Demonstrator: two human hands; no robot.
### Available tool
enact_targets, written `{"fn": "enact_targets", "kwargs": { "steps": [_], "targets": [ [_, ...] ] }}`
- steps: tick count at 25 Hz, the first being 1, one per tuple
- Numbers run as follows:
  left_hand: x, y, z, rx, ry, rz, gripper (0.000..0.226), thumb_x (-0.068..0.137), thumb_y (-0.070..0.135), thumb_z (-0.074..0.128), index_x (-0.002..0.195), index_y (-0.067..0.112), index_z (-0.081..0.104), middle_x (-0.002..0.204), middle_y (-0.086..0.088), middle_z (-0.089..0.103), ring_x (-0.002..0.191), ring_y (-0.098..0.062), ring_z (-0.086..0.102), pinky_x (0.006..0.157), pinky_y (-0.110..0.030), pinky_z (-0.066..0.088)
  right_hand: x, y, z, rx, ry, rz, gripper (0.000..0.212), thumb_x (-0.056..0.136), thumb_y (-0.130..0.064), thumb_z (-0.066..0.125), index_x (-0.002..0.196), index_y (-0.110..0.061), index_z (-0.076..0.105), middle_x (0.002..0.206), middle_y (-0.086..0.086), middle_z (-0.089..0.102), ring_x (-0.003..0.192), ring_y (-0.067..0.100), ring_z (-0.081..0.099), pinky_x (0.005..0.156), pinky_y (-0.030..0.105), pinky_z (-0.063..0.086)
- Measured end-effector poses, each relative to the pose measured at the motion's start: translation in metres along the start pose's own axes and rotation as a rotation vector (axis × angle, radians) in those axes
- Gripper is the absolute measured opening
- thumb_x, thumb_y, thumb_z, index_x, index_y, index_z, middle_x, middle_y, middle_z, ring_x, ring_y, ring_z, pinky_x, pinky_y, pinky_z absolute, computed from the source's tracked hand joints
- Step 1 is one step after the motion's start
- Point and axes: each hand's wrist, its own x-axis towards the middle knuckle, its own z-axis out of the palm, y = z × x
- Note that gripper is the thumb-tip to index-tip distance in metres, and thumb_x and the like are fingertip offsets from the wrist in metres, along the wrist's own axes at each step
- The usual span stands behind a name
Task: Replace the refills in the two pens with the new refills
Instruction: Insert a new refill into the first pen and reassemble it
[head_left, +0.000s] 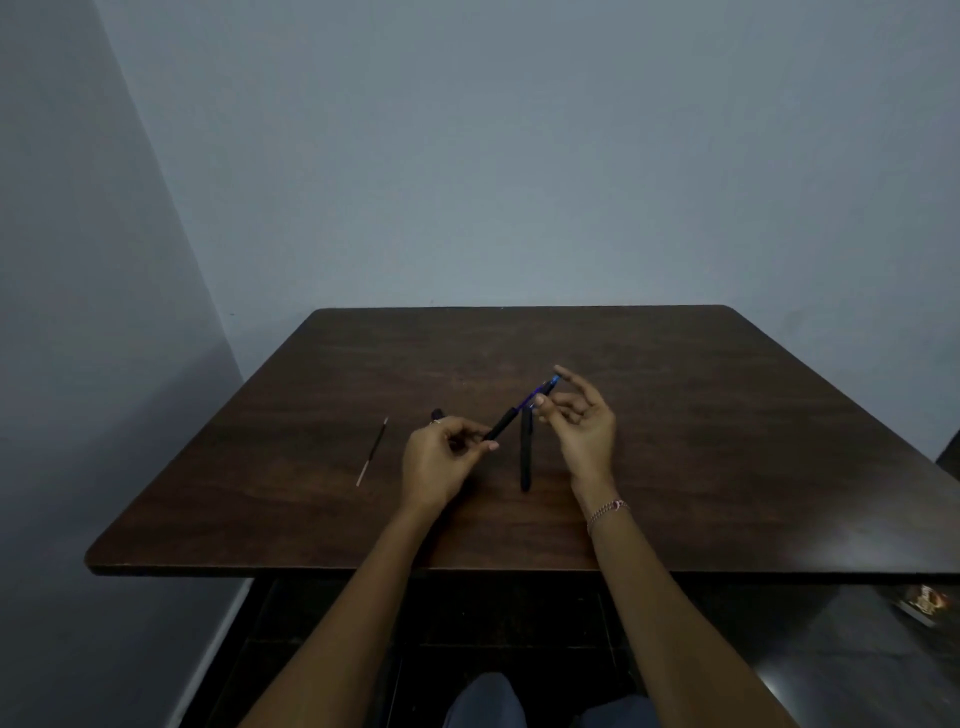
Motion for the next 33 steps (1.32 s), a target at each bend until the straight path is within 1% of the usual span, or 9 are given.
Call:
{"fn": "enact_targets", "kwargs": {
  "steps": [4, 10, 14, 17, 19, 21, 24, 28, 33],
  "targets": [
    [0.0016, -0.0069, -0.001, 0.024, 0.019, -0.002, 0.018, 0.068, 0.021, 0.082, 0.082, 0.026, 0.073, 0.073, 0.018, 0.064, 0.073, 0.004, 0.061, 0.062, -0.005, 0.044, 0.0004, 0.0007, -0.0015, 0.099, 0.059, -0.013, 0.039, 0.078, -0.001, 0.072, 0.111, -0.018, 0.06, 0.068, -0.001, 0.071, 0.067, 0.01, 0.069, 0.069, 0.022, 0.056],
    [0.0019, -0.0081, -0.0005, 0.109, 0.01, 0.006, 0.019, 0.068, 0.025, 0.083, 0.084, 0.027, 0.073, 0.073, 0.019, 0.062, 0.071, 0.002, 0.06, 0.06, -0.008, 0.045, 0.0017, -0.0019, -0.006, 0.257, 0.184, -0.032, 0.04, 0.079, -0.003, 0.071, 0.115, -0.017, 0.059, 0.076, 0.003, 0.074, 0.078, 0.013, 0.071, 0.068, 0.02, 0.054],
    [0.0024, -0.0083, -0.0003, 0.137, -0.006, 0.032, 0.02, 0.067, 0.024, 0.083, 0.085, 0.027, 0.073, 0.072, 0.021, 0.06, 0.07, 0.004, 0.059, 0.061, -0.006, 0.046, -0.0003, -0.0034, -0.0049, 0.258, 0.165, -0.036, 0.041, 0.08, 0.0, 0.069, 0.116, -0.016, 0.057, 0.074, 0.001, 0.074, 0.081, 0.015, 0.071, 0.072, 0.022, 0.056],
    [0.0019, -0.0074, -0.0012, 0.141, -0.011, 0.063, 0.02, 0.067, 0.024, 0.083, 0.085, 0.027, 0.074, 0.073, 0.022, 0.059, 0.071, 0.004, 0.06, 0.062, -0.007, 0.047, -0.0007, -0.0042, -0.0038, 0.257, 0.152, -0.029, 0.043, 0.08, 0.004, 0.068, 0.116, -0.015, 0.057, 0.07, -0.001, 0.071, 0.083, 0.016, 0.071, 0.082, 0.03, 0.057],
    [0.0023, -0.0073, -0.0014, 0.152, -0.012, 0.079, 0.02, 0.067, 0.025, 0.083, 0.085, 0.028, 0.074, 0.072, 0.023, 0.058, 0.07, 0.004, 0.059, 0.061, -0.008, 0.047, 0.0, -0.0051, -0.0028, 0.242, 0.15, -0.024, 0.043, 0.08, 0.005, 0.068, 0.116, -0.014, 0.056, 0.072, 0.003, 0.069, 0.082, 0.015, 0.071, 0.089, 0.037, 0.055],
    [0.0023, -0.0076, -0.0013, 0.149, 0.001, 0.08, 0.021, 0.067, 0.024, 0.083, 0.085, 0.028, 0.073, 0.072, 0.023, 0.058, 0.071, 0.004, 0.06, 0.061, -0.008, 0.046, -0.0002, -0.0055, -0.0027, 0.228, 0.159, -0.025, 0.043, 0.08, 0.004, 0.068, 0.117, -0.014, 0.057, 0.075, 0.008, 0.067, 0.082, 0.014, 0.07, 0.093, 0.04, 0.052],
    [0.003, -0.0085, -0.0015, 0.139, 0.02, 0.075, 0.022, 0.067, 0.023, 0.083, 0.086, 0.028, 0.073, 0.072, 0.024, 0.057, 0.076, 0.007, 0.059, 0.062, -0.005, 0.045, -0.0009, -0.0067, -0.0036, 0.239, 0.189, -0.024, 0.042, 0.079, 0.003, 0.069, 0.113, -0.02, 0.058, 0.072, 0.001, 0.069, 0.081, 0.013, 0.07, 0.09, 0.037, 0.054],
    [0.0029, -0.0088, -0.0012, 0.147, 0.023, 0.085, 0.021, 0.067, 0.025, 0.083, 0.086, 0.027, 0.074, 0.071, 0.023, 0.057, 0.07, 0.004, 0.06, 0.061, -0.008, 0.046, -0.001, -0.007, -0.0041, 0.215, 0.178, -0.023, 0.043, 0.078, 0.002, 0.07, 0.11, -0.023, 0.059, 0.077, 0.008, 0.065, 0.08, 0.013, 0.069, 0.092, 0.039, 0.053],
    [0.0024, -0.0079, -0.0017, 0.151, 0.023, 0.108, 0.021, 0.068, 0.025, 0.082, 0.087, 0.027, 0.074, 0.072, 0.025, 0.056, 0.07, 0.005, 0.059, 0.061, -0.008, 0.046, -0.0017, -0.007, -0.0035, 0.179, 0.166, -0.008, 0.043, 0.077, 0.001, 0.072, 0.109, -0.025, 0.06, 0.078, 0.006, 0.066, 0.081, 0.015, 0.068, 0.09, 0.037, 0.054]
  ]
}}
